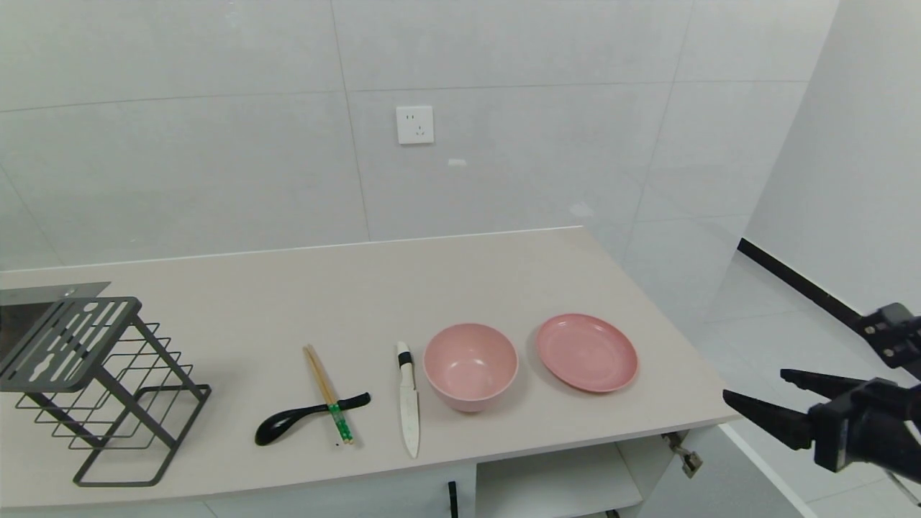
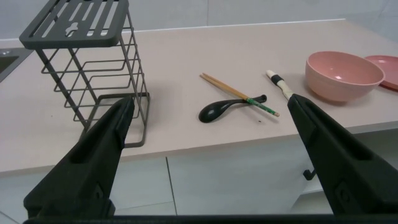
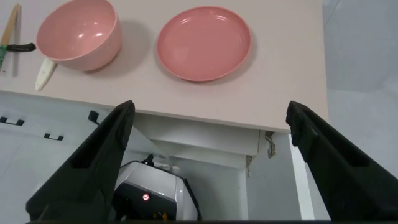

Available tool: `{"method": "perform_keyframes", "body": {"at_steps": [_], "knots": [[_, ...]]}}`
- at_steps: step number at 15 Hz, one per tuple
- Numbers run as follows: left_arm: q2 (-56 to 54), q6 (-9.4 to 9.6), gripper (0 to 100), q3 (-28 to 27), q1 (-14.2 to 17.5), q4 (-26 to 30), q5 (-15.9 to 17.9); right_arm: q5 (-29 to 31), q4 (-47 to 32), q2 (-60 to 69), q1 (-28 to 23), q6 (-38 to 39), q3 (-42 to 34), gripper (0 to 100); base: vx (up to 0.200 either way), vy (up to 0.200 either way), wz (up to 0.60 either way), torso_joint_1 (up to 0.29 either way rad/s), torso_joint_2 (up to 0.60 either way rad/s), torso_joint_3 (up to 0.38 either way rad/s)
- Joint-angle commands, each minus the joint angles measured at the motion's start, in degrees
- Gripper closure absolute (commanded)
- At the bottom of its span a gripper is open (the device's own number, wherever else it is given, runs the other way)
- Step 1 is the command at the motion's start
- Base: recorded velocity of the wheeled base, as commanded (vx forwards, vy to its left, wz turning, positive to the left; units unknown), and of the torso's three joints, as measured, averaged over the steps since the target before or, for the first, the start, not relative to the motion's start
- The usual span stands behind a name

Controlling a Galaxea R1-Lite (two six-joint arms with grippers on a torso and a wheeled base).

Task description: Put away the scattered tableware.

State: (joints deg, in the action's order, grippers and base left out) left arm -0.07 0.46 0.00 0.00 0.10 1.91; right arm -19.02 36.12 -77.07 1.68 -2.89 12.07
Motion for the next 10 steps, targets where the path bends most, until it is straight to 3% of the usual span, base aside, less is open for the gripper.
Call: {"method": "perform_keyframes", "body": {"at_steps": [1,6,10], "knots": [[0.1,-0.11,0,0.0,0.0,0.0,-0.1,0.0,5.5,-12.8,1.2,0.0,2.1,0,0.000,0.000,0.00,0.000,0.00,0.000],[0.1,0.06,0,0.0,0.0,0.0,-0.1,0.3,14.2,-23.9,3.0,0.3,4.6,0,0.000,0.000,0.00,0.000,0.00,0.000],[0.1,0.06,0,0.0,0.0,0.0,-0.2,0.3,15.1,-32.4,4.3,1.2,11.9,0,0.000,0.000,0.00,0.000,0.00,0.000]]}}
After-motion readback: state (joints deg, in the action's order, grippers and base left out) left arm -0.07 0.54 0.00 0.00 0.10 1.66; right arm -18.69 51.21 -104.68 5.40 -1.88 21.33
